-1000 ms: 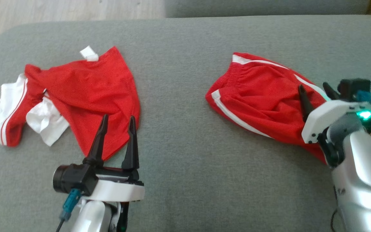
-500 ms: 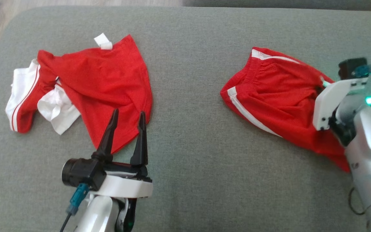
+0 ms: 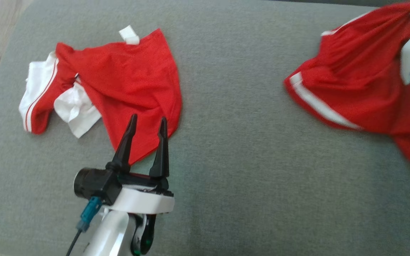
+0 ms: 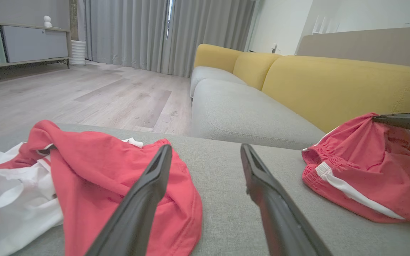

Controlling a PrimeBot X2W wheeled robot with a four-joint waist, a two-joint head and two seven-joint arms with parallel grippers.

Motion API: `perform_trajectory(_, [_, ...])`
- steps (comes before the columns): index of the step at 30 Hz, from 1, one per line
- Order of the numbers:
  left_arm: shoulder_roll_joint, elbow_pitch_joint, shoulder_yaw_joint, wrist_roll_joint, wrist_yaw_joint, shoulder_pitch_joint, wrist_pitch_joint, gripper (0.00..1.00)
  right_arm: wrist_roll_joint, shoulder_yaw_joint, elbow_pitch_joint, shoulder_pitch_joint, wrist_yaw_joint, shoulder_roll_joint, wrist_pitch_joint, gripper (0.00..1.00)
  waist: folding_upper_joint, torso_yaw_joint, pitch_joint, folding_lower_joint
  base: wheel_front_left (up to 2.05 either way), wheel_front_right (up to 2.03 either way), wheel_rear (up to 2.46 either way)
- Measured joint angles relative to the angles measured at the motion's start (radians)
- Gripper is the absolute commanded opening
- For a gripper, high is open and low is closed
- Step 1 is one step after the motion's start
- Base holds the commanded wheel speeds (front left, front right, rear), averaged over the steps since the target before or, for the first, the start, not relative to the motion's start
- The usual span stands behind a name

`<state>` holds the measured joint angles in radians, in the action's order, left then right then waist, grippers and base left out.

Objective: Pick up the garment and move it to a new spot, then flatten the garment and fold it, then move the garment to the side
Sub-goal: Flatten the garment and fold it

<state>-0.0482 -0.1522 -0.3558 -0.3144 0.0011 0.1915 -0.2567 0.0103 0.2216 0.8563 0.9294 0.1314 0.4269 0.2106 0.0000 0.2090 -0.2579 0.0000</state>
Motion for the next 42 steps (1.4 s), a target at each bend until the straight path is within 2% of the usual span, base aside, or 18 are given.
perform_trajectory(2, [0.0, 0.0, -0.003, -0.008, 0.0, 0.01, 0.0, 1.0, -0.009, 0.002, 0.044, 0.036, 0.0, 0.012, -0.012, 0.0, 0.0, 0.014, -0.011, 0.0, 0.0, 0.0, 0.0])
perform_trajectory(3, [0.0, 0.0, -0.004, -0.012, 0.0, 0.013, 0.0, 1.0, -0.01, 0.003, 0.072, 0.048, 0.0, 0.014, -0.017, 1.0, 0.0, 0.02, -0.016, 0.0, 0.0, 0.0, 0.0])
perform_trajectory(7, [0.001, 0.0, -0.004, -0.012, 0.01, 0.014, 0.0, 1.0, -0.032, 0.006, 0.161, 0.065, 0.0, 0.012, -0.031, 1.0, 0.0, 0.031, -0.028, 0.0001, 0.0, 0.0, 0.0])
perform_trajectory(14, [0.001, 0.005, 0.01, -0.003, 0.013, 0.013, 0.0, 1.0, -0.038, -0.022, 0.221, 0.065, 0.0, -0.03, -0.103, 1.0, 0.0, -0.013, -0.013, 0.0, 0.0, 0.0, 0.0])
perform_trajectory(19, [0.001, 0.018, 0.052, 0.013, 0.007, 0.013, 0.0, 1.0, -0.033, -0.062, 0.202, 0.063, 0.0, -0.08, -0.237, 1.0, 0.0, -0.074, 0.013, -0.0001, 0.0, 0.0, 0.0])
perform_trajectory(24, [0.001, 0.03, 0.083, 0.029, -0.007, 0.012, 0.0, 1.0, -0.006, -0.101, 0.112, 0.036, 0.0, -0.14, -0.38, 1.0, 0.0, -0.144, 0.047, -0.0001, 0.0, 0.0, 0.0])
perform_trajectory(28, [0.001, 0.031, 0.101, 0.034, -0.012, 0.007, 0.0, 1.0, 0.026, -0.129, 0.014, -0.092, 0.0, -0.204, -0.437, 1.0, 0.0, -0.195, 0.08, -0.0001, 0.0, 0.0, 0.0])
perform_trajectory(37, [0.001, 0.03, 0.099, 0.036, -0.028, -0.038, 0.0, 1.0, 0.078, -0.186, -0.339, -0.557, 0.0, -0.351, -0.459, 1.0, 0.0, -0.264, 0.147, -0.0003, 0.0, 0.0, 0.0])
perform_trajectory(39, [0.001, 0.03, 0.099, 0.036, -0.028, -0.051, 0.0, 1.0, 0.096, -0.197, -0.402, -0.668, 0.0, -0.366, -0.459, 1.0, 0.0, -0.267, 0.151, -0.0003, 0.0, 0.0, 0.0])
perform_trajectory(42, [0.001, 0.03, 0.098, 0.036, -0.028, -0.058, 0.0, 1.0, 0.098, -0.206, -0.433, -0.784, 0.0, -0.371, -0.459, 1.0, 0.0, -0.267, 0.148, -0.0002, 0.0, 0.0, 0.0])
